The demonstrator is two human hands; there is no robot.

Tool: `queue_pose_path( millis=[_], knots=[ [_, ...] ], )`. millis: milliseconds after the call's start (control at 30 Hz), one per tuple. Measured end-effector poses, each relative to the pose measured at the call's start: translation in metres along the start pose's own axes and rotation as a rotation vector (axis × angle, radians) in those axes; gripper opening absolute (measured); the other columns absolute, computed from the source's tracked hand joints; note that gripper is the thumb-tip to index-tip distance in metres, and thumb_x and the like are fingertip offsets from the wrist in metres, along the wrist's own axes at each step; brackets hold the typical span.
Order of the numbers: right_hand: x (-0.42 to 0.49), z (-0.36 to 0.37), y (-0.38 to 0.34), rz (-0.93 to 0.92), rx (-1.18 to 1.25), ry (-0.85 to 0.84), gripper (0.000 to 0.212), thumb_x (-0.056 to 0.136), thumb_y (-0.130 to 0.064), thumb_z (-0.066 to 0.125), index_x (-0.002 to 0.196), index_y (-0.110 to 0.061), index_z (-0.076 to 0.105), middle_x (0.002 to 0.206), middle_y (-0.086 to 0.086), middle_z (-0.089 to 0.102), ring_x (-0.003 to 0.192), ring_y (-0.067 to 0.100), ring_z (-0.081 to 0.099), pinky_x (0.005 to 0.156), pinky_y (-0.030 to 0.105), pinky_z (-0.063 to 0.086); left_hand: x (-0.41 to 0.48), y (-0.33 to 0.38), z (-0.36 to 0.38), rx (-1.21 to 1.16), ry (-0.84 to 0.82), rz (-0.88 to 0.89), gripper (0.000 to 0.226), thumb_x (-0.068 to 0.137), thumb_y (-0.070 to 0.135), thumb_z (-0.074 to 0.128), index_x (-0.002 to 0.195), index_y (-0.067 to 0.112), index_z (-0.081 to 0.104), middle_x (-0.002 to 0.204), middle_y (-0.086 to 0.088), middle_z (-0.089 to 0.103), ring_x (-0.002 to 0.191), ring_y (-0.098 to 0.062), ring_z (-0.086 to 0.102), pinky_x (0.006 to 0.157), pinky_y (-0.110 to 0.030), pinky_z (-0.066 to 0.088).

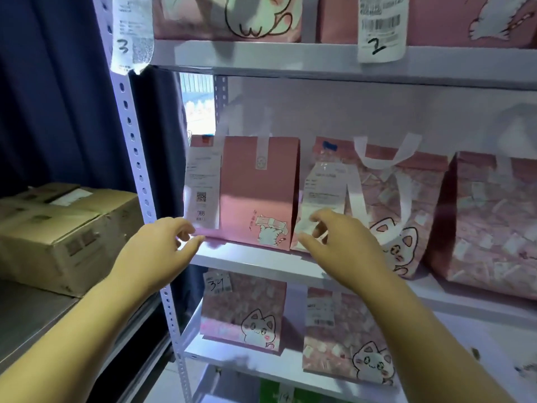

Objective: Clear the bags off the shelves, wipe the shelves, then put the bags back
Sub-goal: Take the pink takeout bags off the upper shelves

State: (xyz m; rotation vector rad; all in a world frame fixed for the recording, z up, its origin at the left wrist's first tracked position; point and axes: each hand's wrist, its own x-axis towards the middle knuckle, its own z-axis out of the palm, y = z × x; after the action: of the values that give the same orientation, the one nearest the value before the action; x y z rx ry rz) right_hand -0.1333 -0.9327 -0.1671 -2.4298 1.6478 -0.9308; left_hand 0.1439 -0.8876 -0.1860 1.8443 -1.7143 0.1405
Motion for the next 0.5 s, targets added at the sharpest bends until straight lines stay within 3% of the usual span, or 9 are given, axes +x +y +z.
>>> queue_pose_path(
  millis=[100,233,367,500],
  knots=[
    [0.023,0.014,-0.004,0.024,0.026,0.019,0.049,0.086,-0.048,0.054,0.13,-0.027,0.047,0.09,-0.014,0.062,0.085,0.015,0.06,0.075,0.037,0.051,0.015,-0.013,0.01,-0.035,0.021,-0.057,0.02,0.083,0.046,0.06,0.093,0.028,0.061,0.085,0.013,0.06,0.077,-0.009,0.059,0.064,-0.028,0.042],
    [0.056,0.027,-0.005,0.053,0.054,0.041,0.055,0.087,-0.039,0.054,0.138,-0.025,0.037,0.072,-0.013,0.063,0.07,0.01,0.06,0.066,0.036,0.053,0.04,-0.028,0.02,-0.073,0.07,-0.145,0.035,0.082,0.041,0.063,0.111,0.02,0.061,0.1,0.003,0.064,0.086,-0.015,0.057,0.073,-0.029,0.043],
    [0.079,0.036,-0.005,0.089,-0.018,-0.005,0.061,0.088,-0.046,0.053,0.138,-0.019,0.031,0.08,-0.006,0.064,0.076,0.019,0.06,0.067,0.041,0.053,0.062,-0.041,0.035,-0.079,0.057,-0.178,0.043,0.086,0.033,0.059,0.124,0.013,0.052,0.123,-0.005,0.06,0.109,-0.021,0.058,0.084,-0.031,0.042],
    [0.088,0.043,-0.007,0.123,-0.054,-0.002,0.055,0.088,-0.049,0.052,0.127,-0.012,0.039,0.082,0.0,0.064,0.077,0.024,0.061,0.066,0.041,0.053,0.076,-0.049,0.05,-0.113,-0.01,-0.177,0.033,0.089,0.021,0.053,0.121,0.012,0.05,0.123,-0.007,0.059,0.108,-0.023,0.057,0.08,-0.031,0.043]
  ],
)
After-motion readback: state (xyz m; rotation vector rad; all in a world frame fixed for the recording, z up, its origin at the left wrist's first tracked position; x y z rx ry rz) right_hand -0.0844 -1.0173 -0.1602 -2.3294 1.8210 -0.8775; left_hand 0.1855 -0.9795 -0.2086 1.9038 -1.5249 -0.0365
